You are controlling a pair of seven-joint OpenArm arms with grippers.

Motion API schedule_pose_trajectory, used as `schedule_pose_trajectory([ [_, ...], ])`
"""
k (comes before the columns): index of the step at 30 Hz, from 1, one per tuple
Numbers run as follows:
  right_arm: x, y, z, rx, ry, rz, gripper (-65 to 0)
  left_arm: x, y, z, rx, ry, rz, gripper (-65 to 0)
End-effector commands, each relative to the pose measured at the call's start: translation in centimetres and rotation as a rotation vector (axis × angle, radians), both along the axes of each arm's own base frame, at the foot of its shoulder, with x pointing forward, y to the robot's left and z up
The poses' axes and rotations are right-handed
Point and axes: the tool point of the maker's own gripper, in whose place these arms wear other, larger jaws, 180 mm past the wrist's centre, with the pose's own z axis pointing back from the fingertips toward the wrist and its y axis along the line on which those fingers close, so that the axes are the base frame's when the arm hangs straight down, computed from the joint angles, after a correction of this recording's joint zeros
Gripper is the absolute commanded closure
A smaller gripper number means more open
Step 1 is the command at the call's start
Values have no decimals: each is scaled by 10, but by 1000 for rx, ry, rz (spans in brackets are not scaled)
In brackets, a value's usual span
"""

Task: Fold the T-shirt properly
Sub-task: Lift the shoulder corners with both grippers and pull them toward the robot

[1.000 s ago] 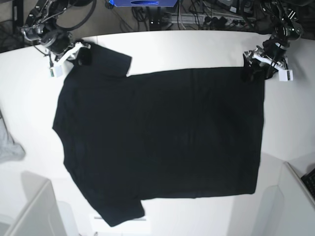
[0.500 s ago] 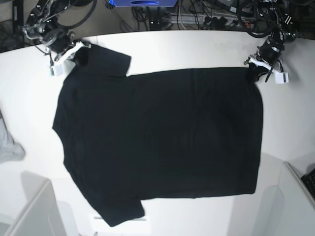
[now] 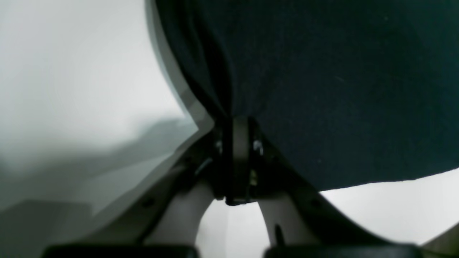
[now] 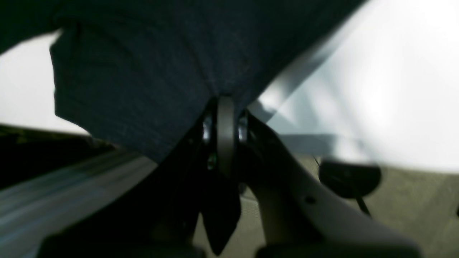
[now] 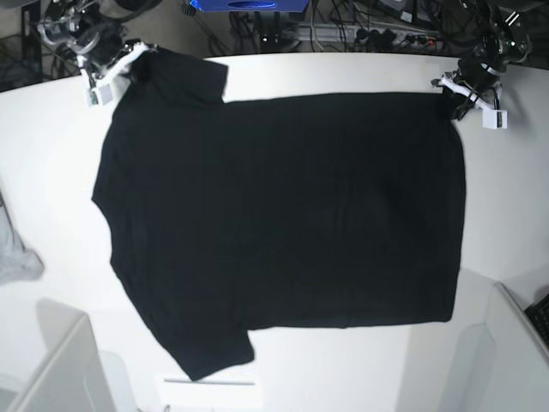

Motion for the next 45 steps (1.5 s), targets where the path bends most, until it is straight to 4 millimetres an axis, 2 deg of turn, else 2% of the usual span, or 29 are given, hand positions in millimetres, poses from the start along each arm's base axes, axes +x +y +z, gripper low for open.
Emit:
schedule_pose_trajectory([
  [1, -18, -7, -4, -46, 72, 15, 0, -5, 8, 4, 36, 18, -12, 0],
  [3, -18, -7, 1, -56, 65, 27, 0, -8, 6, 8, 48, 19, -19, 0],
  [6, -12, -6, 7, -69, 47, 40, 0, 0, 1, 20, 66, -15, -46, 0],
  [10, 5, -9, 25, -108, -19, 57, 0, 10, -7, 33, 77, -57, -48, 0],
  [13, 21, -10, 41, -142, -80, 71, 0, 18, -4, 44, 97, -80, -20, 0],
  [17, 40, -14, 50, -163, -120, 80, 0, 34, -2, 57, 112, -122, 8, 0],
  [24, 69, -17, 58, -185, -112, 98, 0, 53, -14, 58, 88, -138, 17, 0],
  [28, 86, -16, 65, -191, -125, 108, 0, 61, -14, 62, 86, -158, 20, 0],
  [37, 130, -28, 91, -235, -226, 117, 0, 85, -2, 72, 79, -193, 106, 0],
  [45, 175, 11, 94, -154, -263, 187, 0, 103, -4, 67, 43, -156, 100, 0],
])
